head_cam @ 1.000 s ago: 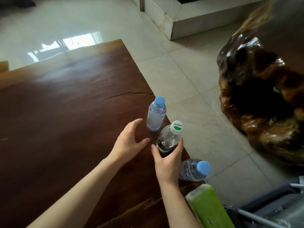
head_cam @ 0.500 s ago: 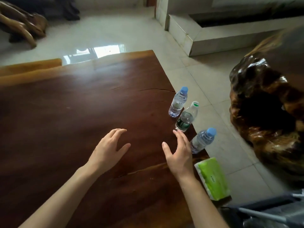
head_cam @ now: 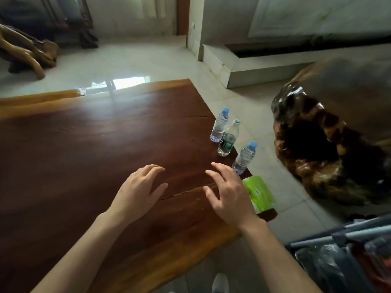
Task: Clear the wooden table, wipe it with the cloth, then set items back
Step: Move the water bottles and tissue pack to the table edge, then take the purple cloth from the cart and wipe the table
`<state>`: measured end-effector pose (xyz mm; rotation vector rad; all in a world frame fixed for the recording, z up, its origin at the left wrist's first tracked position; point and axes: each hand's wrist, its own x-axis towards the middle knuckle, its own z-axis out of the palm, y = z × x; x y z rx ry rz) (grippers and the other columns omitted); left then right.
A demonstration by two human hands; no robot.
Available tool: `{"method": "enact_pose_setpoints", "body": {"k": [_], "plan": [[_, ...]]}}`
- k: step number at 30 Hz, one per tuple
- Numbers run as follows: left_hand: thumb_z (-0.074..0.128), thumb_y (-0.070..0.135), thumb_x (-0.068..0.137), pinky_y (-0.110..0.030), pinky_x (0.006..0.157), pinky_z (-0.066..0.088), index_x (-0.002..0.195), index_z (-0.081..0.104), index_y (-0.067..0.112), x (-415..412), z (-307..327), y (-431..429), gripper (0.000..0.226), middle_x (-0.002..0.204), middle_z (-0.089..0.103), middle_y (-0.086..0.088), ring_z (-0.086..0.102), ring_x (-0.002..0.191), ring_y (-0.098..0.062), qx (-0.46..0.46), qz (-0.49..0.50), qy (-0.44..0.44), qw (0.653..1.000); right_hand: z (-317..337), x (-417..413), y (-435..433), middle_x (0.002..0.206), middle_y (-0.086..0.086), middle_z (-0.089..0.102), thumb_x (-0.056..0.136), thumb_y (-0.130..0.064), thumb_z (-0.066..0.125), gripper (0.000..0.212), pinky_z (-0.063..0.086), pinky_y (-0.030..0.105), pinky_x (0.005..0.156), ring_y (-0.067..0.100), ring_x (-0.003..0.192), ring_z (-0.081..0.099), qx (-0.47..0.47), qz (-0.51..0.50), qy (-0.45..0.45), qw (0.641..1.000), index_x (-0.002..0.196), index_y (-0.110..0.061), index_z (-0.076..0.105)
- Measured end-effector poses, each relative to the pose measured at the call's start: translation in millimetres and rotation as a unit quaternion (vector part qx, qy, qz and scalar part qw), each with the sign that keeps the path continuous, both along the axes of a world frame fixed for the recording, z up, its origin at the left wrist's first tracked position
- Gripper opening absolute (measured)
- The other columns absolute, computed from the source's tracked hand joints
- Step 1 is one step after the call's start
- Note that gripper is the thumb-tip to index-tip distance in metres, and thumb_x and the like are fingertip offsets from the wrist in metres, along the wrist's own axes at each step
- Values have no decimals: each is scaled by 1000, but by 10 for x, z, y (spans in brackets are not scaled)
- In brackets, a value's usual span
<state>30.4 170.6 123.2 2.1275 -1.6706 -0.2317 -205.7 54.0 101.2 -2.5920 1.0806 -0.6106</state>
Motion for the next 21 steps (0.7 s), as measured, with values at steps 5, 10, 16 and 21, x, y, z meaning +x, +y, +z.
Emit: {"method": "enact_pose_setpoints", "body": {"k": [5,10,16,21], "plan": [[64,39,94,-37,97,51,129,62,19,-495,218,-142,41,130,64,2,62,116,-22,-27,-74,-11,997,291,-586,149,134,-3,60,95,-40,54,41,42,27,106,14,124,53,-3,-67,9,998,131,-20,61],[64,44,93,-38,97,51,133,60,17,-1241,352,-447,48,127,66,0,63,115,-23,-29,-171,-36,984,517,-1408,252,125,1,64,95,-39,54,39,47,31,100,18,112,59,-15,-141,28,989,127,-18,63],[59,48,94,-41,103,47,137,57,20,-2452,479,-790,51,136,61,0,58,124,-23,-31,-280,-29,959,673,-2606,481,129,6,62,94,-41,54,48,44,36,105,22,118,55,-16,-243,45,969,131,-11,61],[54,53,95,-37,106,45,140,51,27,-3511,526,-947,52,140,58,3,56,127,-20,-36,-365,-27,930,729,-3582,733,137,2,56,98,-49,45,54,43,34,107,16,127,48,-6,-302,51,952,139,-15,54]]}}
